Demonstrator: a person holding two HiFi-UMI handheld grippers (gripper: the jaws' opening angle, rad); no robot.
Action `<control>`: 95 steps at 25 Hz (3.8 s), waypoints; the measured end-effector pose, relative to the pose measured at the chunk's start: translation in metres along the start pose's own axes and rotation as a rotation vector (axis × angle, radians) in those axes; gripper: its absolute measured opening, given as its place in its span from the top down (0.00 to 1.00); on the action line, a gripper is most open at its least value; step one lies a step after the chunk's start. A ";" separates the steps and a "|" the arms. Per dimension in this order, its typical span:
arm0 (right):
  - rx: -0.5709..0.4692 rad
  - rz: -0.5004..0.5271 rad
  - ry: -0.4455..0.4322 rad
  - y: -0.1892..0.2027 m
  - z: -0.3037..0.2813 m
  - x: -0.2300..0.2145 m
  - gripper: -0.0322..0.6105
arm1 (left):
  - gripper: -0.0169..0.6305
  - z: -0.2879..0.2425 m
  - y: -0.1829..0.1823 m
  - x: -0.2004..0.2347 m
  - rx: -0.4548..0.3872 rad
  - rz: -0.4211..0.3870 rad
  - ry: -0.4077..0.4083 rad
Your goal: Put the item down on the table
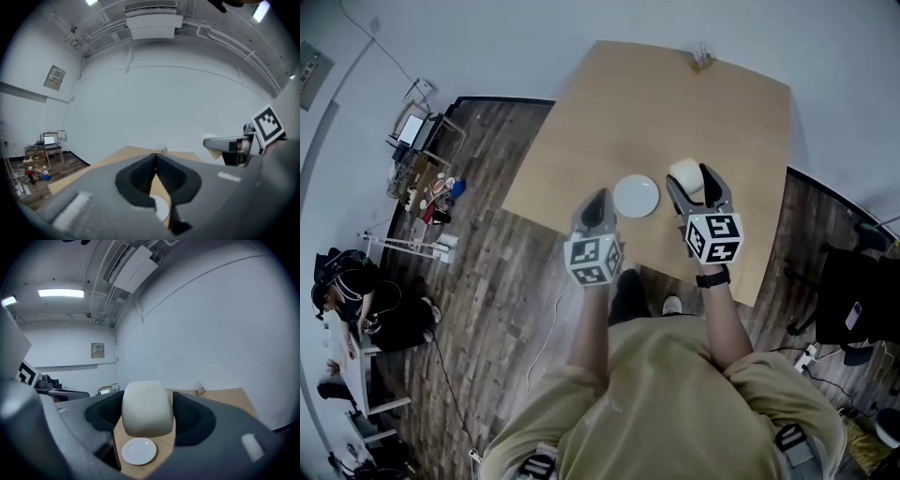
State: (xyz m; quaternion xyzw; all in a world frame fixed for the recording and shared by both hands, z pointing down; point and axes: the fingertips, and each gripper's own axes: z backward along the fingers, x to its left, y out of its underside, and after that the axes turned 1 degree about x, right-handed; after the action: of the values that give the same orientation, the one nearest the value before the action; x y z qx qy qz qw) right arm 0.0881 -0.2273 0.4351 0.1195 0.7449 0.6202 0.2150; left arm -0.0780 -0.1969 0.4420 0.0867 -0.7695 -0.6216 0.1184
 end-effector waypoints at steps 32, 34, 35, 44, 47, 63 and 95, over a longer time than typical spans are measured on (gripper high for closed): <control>0.461 0.011 -0.094 0.183 -0.183 0.026 0.44 | 0.97 -0.144 0.120 0.081 0.290 0.176 0.085; 0.490 0.010 -0.097 0.196 -0.189 0.029 0.44 | 0.97 -0.146 0.130 0.086 0.313 0.179 0.085; 0.504 0.010 -0.100 0.203 -0.191 0.031 0.44 | 0.97 -0.146 0.135 0.089 0.325 0.181 0.085; 0.633 0.029 -0.108 0.257 -0.205 0.038 0.44 | 0.97 -0.156 0.161 0.109 0.376 0.216 0.080; 0.683 0.041 -0.106 0.279 -0.205 0.039 0.44 | 0.97 -0.160 0.171 0.114 0.393 0.227 0.084; 0.779 0.073 -0.068 0.315 -0.210 0.039 0.44 | 0.97 -0.167 0.181 0.131 0.419 0.239 0.082; 0.425 -0.010 0.071 0.177 -0.133 -0.036 0.74 | 0.97 -0.113 0.076 0.082 0.210 0.069 0.063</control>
State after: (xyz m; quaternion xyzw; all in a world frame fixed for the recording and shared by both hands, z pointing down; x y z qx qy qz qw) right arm 0.0414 -0.3237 0.6328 0.1364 0.8666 0.4519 0.1615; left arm -0.1223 -0.3090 0.5445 0.0916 -0.8288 -0.5300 0.1544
